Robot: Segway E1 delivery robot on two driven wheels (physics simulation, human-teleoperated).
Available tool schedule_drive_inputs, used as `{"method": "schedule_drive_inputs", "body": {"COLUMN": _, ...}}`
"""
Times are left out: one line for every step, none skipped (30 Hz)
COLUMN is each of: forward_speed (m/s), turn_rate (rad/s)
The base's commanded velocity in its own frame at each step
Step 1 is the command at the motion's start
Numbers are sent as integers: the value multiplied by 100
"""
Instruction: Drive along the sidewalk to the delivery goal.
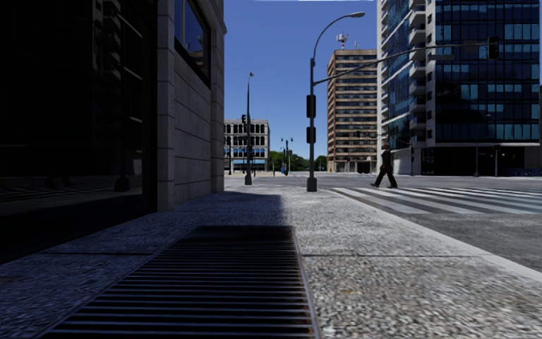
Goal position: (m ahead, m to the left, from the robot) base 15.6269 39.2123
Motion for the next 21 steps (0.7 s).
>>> {"method": "schedule_drive_inputs", "body": {"forward_speed": 200, "turn_rate": 0}}
{"method": "schedule_drive_inputs", "body": {"forward_speed": 200, "turn_rate": 0}}
{"method": "schedule_drive_inputs", "body": {"forward_speed": 200, "turn_rate": 0}}
{"method": "schedule_drive_inputs", "body": {"forward_speed": 200, "turn_rate": 0}}
{"method": "schedule_drive_inputs", "body": {"forward_speed": 200, "turn_rate": 0}}
{"method": "schedule_drive_inputs", "body": {"forward_speed": 200, "turn_rate": 0}}
{"method": "schedule_drive_inputs", "body": {"forward_speed": 200, "turn_rate": 0}}
{"method": "schedule_drive_inputs", "body": {"forward_speed": 200, "turn_rate": 0}}
{"method": "schedule_drive_inputs", "body": {"forward_speed": 200, "turn_rate": 0}}
{"method": "schedule_drive_inputs", "body": {"forward_speed": 200, "turn_rate": 0}}
{"method": "schedule_drive_inputs", "body": {"forward_speed": 200, "turn_rate": 0}}
{"method": "schedule_drive_inputs", "body": {"forward_speed": 200, "turn_rate": 0}}
{"method": "schedule_drive_inputs", "body": {"forward_speed": 200, "turn_rate": 0}}
{"method": "schedule_drive_inputs", "body": {"forward_speed": 200, "turn_rate": 0}}
{"method": "schedule_drive_inputs", "body": {"forward_speed": 200, "turn_rate": 0}}
{"method": "schedule_drive_inputs", "body": {"forward_speed": 200, "turn_rate": 0}}
{"method": "schedule_drive_inputs", "body": {"forward_speed": 200, "turn_rate": 0}}
{"method": "schedule_drive_inputs", "body": {"forward_speed": 200, "turn_rate": 0}}
{"method": "schedule_drive_inputs", "body": {"forward_speed": 200, "turn_rate": 0}}
{"method": "schedule_drive_inputs", "body": {"forward_speed": 200, "turn_rate": 0}}
{"method": "schedule_drive_inputs", "body": {"forward_speed": 200, "turn_rate": 0}}
